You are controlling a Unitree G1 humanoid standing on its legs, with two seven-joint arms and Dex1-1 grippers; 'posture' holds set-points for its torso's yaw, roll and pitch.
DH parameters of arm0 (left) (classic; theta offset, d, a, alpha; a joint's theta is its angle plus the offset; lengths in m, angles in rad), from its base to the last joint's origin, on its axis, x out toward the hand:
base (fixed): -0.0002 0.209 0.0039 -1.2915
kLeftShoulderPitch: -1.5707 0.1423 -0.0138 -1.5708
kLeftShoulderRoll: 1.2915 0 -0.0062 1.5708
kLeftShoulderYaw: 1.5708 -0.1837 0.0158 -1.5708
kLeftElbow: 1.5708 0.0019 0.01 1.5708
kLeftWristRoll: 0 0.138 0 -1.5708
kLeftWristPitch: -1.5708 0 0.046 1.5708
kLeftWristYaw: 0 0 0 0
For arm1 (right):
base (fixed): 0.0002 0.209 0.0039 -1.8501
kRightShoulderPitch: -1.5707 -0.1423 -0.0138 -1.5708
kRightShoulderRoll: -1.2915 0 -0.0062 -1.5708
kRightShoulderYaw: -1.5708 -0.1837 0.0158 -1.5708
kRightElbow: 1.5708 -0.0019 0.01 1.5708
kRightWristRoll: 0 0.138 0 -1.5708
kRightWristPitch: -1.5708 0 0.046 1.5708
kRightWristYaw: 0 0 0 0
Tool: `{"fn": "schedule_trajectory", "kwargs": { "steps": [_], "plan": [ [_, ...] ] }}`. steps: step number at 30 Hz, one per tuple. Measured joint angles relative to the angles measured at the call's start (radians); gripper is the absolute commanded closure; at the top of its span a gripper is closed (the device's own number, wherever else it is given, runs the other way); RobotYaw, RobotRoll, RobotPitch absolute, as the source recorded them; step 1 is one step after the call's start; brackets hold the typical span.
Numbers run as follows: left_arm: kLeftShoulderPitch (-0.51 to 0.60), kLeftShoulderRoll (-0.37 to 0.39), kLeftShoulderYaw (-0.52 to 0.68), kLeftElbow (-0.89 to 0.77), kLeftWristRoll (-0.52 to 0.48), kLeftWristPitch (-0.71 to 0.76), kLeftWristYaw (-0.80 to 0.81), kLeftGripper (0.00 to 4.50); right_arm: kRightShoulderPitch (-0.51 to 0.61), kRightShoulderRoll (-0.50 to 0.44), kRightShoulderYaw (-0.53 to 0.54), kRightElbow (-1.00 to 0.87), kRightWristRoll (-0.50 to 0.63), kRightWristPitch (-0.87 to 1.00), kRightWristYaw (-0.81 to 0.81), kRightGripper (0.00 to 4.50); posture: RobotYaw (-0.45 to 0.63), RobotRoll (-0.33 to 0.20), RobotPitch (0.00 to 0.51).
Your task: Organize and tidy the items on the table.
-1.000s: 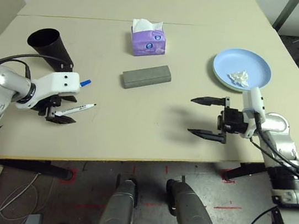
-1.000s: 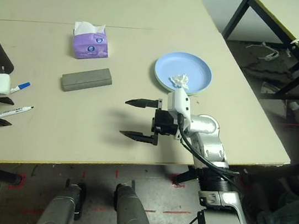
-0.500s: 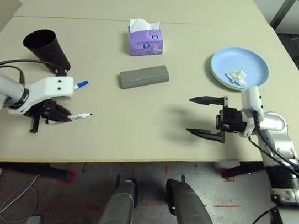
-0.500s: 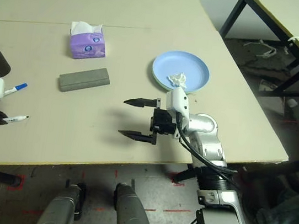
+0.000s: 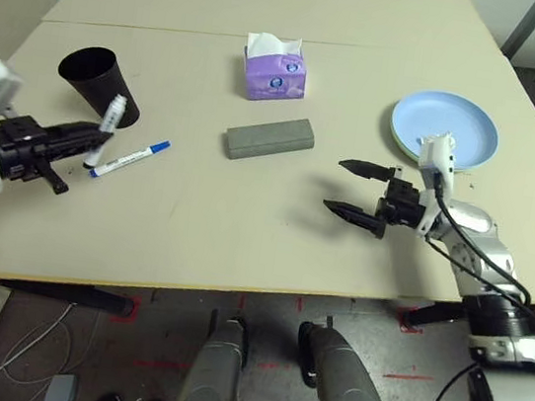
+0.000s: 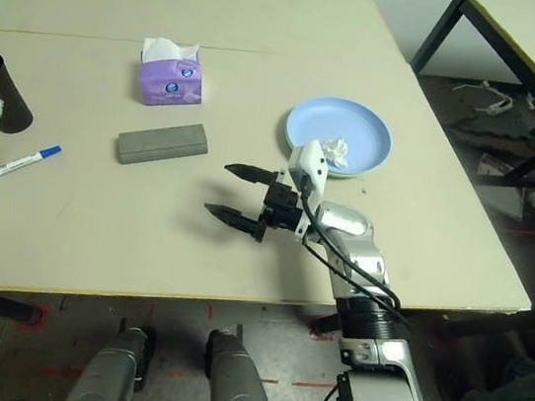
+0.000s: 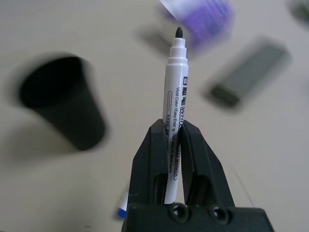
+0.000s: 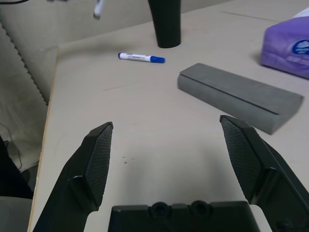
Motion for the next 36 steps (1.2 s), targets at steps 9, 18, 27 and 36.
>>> {"fn": "schedule_trajectory", "kwargs": {
  "steps": [9, 18, 27, 36],
  "plan": [
    [-0.164, -0.082, -0.028, 0.12, 0.061, -0.222, 0.258, 4.25, -0.034, 0.047, -0.004, 0.038, -0.019, 0.001, -0.11, 0.0, -0.05, 0.0, 0.228],
    [-0.459, 0.005, -0.197, 0.5, 0.145, -0.474, 0.255, 4.25, 0.017, 0.032, -0.005, 0.008, -0.034, -0.009, -0.137, 0.0, -0.12, 0.0, 0.219],
    [-0.697, 0.063, -0.321, 0.944, 0.216, -0.704, 0.201, 4.25, 0.051, 0.022, -0.002, -0.061, -0.036, -0.005, -0.155, 0.0, -0.17, 0.0, 0.216],
    [-0.775, 0.037, -0.395, 1.189, 0.258, -0.865, 0.173, 4.25, 0.075, 0.004, -0.002, -0.114, -0.024, 0.041, -0.159, 0.0, -0.18, 0.0, 0.219]
  ]
}}
